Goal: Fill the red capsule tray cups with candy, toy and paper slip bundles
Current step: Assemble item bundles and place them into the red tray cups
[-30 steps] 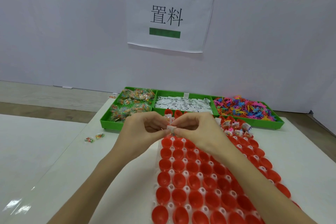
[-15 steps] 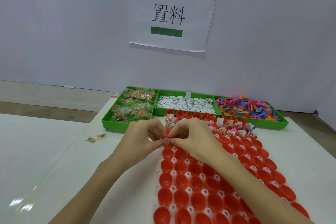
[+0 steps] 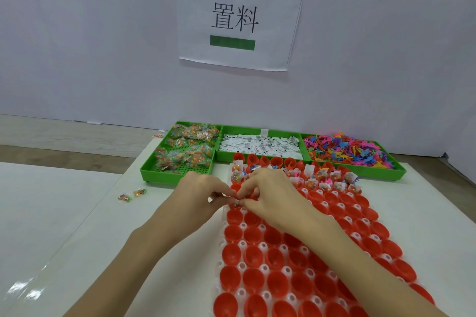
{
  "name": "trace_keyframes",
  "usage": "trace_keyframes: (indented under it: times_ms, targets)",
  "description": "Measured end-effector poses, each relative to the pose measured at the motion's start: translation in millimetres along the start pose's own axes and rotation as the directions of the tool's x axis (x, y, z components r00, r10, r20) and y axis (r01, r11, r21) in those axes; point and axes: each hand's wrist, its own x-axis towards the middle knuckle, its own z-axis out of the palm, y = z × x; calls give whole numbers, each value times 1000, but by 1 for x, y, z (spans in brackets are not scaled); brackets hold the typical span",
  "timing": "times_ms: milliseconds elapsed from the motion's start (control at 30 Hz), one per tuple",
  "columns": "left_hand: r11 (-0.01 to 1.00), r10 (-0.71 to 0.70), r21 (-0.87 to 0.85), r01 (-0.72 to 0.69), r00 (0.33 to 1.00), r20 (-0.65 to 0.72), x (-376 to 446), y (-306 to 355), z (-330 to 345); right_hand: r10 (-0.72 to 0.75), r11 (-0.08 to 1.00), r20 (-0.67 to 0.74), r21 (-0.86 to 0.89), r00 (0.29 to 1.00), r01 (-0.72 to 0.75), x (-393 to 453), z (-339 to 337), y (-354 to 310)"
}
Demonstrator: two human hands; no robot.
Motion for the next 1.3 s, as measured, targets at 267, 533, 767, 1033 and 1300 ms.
trace_keyframes:
  times_ms: [267, 533, 767, 1033, 1300]
  targets:
    - [1000, 27, 4, -27, 998, -51, 0, 1, 6, 21, 998, 54, 59, 998, -24, -2, -5, 3]
    - [989, 133, 73, -128, 989, -63, -3, 1, 9, 110, 988, -36, 112, 993, -106, 3, 0, 2]
    - [996, 93, 10, -93, 996, -14, -3, 2, -1, 106, 987, -17, 125, 994, -103, -4, -11, 6]
    - [999, -5, -32, 4, 999, -32, -4, -2, -9, 206, 924, -194, 362, 959, -125, -45, -44, 27]
    - [977, -91, 172, 128, 974, -208, -6, -28, -10, 303, 818, -371, 574, 878, -40, -85, -60, 44]
